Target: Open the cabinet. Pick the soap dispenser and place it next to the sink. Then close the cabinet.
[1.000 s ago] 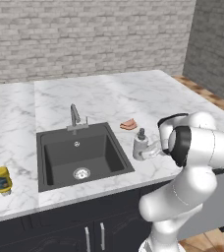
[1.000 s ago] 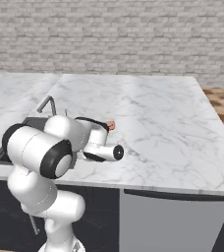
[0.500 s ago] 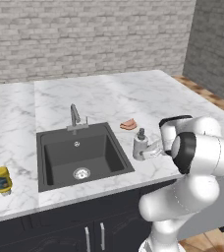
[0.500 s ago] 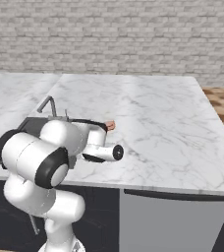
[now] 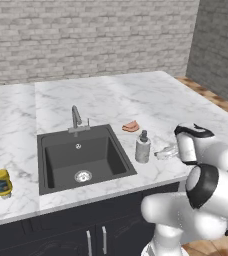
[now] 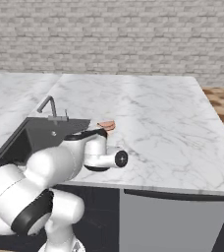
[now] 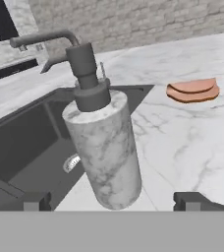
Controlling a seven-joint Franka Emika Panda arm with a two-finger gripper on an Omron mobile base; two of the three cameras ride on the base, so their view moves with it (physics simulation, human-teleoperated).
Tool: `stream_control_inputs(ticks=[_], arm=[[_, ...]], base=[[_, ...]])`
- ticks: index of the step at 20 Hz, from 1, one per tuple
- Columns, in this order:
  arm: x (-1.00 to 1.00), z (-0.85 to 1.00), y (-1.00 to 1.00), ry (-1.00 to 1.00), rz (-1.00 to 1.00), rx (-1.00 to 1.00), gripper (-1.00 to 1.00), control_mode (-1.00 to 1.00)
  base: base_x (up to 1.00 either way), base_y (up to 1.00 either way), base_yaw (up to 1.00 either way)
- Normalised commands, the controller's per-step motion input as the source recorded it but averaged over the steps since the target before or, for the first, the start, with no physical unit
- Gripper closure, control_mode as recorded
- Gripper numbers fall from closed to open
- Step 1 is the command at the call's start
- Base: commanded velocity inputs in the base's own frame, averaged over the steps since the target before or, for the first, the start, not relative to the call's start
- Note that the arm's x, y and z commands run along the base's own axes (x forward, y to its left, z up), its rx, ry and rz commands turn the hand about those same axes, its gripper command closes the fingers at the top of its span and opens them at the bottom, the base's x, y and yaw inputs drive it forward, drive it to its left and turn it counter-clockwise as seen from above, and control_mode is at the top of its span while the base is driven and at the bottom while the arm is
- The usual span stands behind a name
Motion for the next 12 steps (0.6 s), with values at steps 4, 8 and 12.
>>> stream_control_inputs(ticks=[4, 8, 12], arm=[[-0.13, 0.6, -0.04, 0.12, -0.18, 0.0, -1.0, -1.0], [0.0, 0.88, -0.01, 0.24, -0.18, -0.02, -1.0, -1.0], [-0.17, 0.93, -0.07, 0.2, -0.2, 0.0, -1.0, -1.0]], base=[[0.0, 0.0, 0.0], [0.0, 0.0, 0.0], [0.0, 0.0, 0.0]])
